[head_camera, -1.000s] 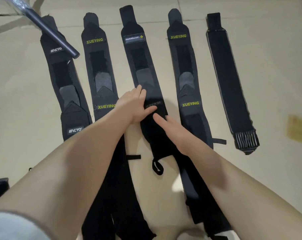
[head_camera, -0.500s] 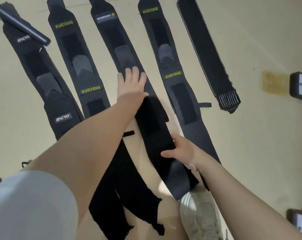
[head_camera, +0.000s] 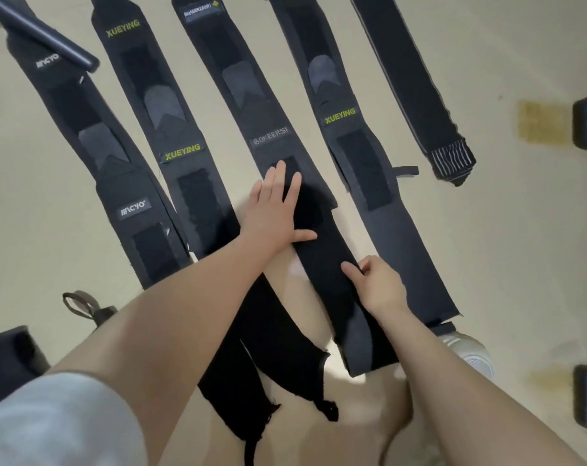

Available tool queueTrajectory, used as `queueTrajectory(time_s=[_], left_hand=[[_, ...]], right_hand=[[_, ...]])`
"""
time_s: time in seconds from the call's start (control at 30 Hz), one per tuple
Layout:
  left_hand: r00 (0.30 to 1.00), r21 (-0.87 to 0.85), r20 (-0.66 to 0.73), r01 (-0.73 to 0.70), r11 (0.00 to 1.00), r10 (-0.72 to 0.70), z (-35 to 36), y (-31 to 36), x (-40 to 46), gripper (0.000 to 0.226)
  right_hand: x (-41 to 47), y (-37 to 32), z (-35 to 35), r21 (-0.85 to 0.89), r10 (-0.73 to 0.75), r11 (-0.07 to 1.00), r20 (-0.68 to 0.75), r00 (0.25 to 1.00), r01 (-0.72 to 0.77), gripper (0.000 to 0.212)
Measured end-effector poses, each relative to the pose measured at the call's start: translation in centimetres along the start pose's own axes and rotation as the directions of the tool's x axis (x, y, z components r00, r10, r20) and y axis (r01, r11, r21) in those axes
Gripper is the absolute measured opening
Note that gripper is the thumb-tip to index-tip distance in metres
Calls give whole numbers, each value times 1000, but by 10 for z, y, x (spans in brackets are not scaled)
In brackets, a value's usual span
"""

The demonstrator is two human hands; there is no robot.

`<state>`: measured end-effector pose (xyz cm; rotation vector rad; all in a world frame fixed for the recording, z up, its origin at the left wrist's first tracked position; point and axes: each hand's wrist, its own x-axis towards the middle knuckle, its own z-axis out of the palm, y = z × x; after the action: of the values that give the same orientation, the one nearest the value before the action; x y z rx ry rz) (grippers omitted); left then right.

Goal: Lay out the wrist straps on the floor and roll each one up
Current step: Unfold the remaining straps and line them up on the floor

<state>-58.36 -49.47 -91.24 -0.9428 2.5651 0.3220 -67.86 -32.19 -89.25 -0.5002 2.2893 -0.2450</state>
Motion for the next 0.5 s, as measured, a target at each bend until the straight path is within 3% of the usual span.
queueTrajectory(time_s=[0.03,0.17,0.23,0.37,0.5], left_hand=[[1000,11,4,-6,1000,6,-1,-2,0,106],[1000,32,10,-27,999,27,-1,-9,0,105],[999,17,17,-49,999,48,-2,-12,-1,107],[999,-145,47,-8,989,15,-9,-5,-1,107],[996,-38,63,67,997,-65,-9,14,2,120]], right_hand=[[-2,5,0,-7,-24,1000,40,999,24,35],[-9,13,-10,235,-136,969,275,952,71,32],[-6,15,-13,181,-169,976,306,937,117,27],[3,21,-18,-15,-97,995,184,978,101,29],[-1,29,-18,-133,26,991,209,978,2,40]])
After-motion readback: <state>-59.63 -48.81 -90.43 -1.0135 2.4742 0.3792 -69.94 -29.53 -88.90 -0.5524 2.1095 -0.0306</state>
